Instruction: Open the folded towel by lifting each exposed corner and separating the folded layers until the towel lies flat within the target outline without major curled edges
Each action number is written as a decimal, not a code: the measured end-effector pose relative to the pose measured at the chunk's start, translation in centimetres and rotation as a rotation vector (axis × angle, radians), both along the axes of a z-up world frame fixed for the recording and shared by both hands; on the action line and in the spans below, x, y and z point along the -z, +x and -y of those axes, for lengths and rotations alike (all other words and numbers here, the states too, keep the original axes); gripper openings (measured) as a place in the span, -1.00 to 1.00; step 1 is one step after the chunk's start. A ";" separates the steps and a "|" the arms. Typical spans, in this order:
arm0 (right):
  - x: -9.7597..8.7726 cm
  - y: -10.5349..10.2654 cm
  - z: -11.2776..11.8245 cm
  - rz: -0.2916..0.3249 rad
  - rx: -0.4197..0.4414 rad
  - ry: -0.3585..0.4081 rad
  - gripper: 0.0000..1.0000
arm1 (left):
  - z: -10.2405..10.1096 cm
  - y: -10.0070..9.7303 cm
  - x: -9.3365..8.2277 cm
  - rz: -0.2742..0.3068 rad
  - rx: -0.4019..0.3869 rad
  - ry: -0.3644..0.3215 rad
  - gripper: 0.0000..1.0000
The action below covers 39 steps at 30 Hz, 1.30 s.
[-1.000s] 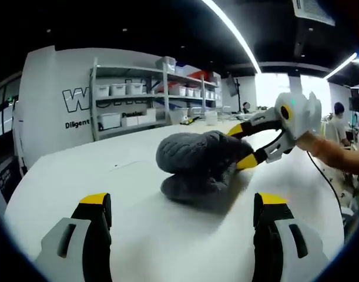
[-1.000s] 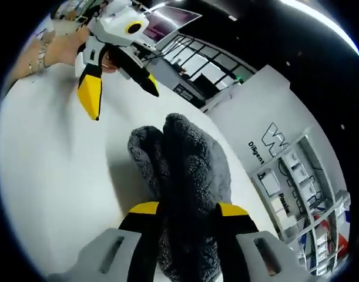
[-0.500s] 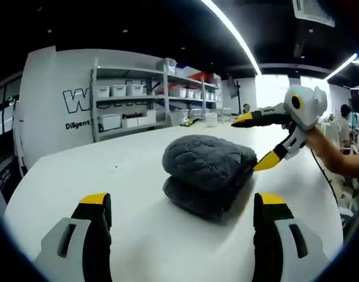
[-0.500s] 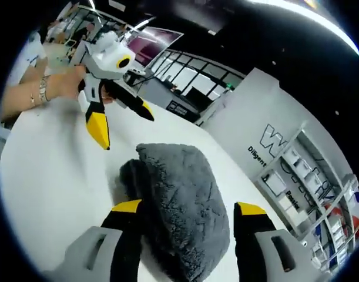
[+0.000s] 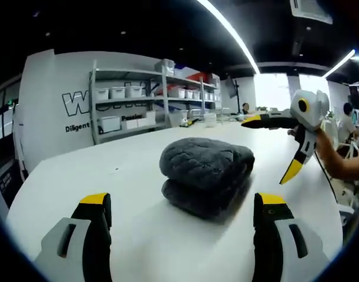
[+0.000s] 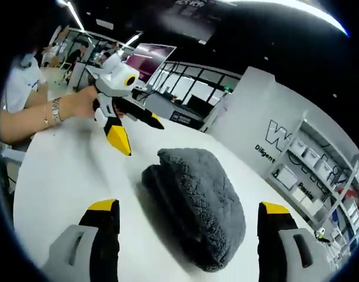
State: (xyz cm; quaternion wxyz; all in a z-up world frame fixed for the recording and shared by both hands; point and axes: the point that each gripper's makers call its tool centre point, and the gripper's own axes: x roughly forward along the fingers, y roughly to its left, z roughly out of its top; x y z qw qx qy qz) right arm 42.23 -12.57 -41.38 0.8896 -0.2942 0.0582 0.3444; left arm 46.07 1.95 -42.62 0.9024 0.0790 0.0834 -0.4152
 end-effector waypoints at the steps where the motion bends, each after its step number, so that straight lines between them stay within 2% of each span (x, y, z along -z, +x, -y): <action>1: 0.1 -0.1 0.2 0.000 0.003 0.000 0.99 | 0.0 -0.1 0.1 -0.002 0.002 0.005 0.99; 5: 0.3 -0.2 1.1 -0.007 0.018 0.047 0.99 | -0.2 -0.2 0.0 0.004 -0.001 0.011 0.99; 12: 1.0 -0.8 1.9 -0.020 0.028 0.061 0.99 | 0.0 -0.7 -0.2 0.017 0.004 0.023 0.99; 19: 0.5 -0.8 2.2 -0.016 0.030 0.078 0.99 | 0.2 -0.9 0.1 0.014 0.008 0.038 0.99; 25: -0.7 -1.7 1.0 -0.002 0.000 0.081 0.98 | 0.3 -1.1 0.0 0.018 0.010 0.041 0.99; 29: -1.6 -1.7 -0.3 0.020 -0.026 0.053 0.83 | 0.6 -1.3 0.4 0.011 0.020 0.057 0.99; 32: -2.5 -1.4 -1.3 0.051 -0.037 0.012 0.63 | 0.6 -1.4 0.4 0.011 0.023 0.059 0.99; 36: -3.3 -1.2 -2.9 0.058 -0.062 -0.028 0.54 | 0.6 -1.6 0.2 0.016 0.028 0.055 0.99; 39: -3.4 -0.9 -4.1 0.071 -0.079 -0.083 0.29 | 0.7 -1.7 0.2 0.015 0.033 0.060 0.99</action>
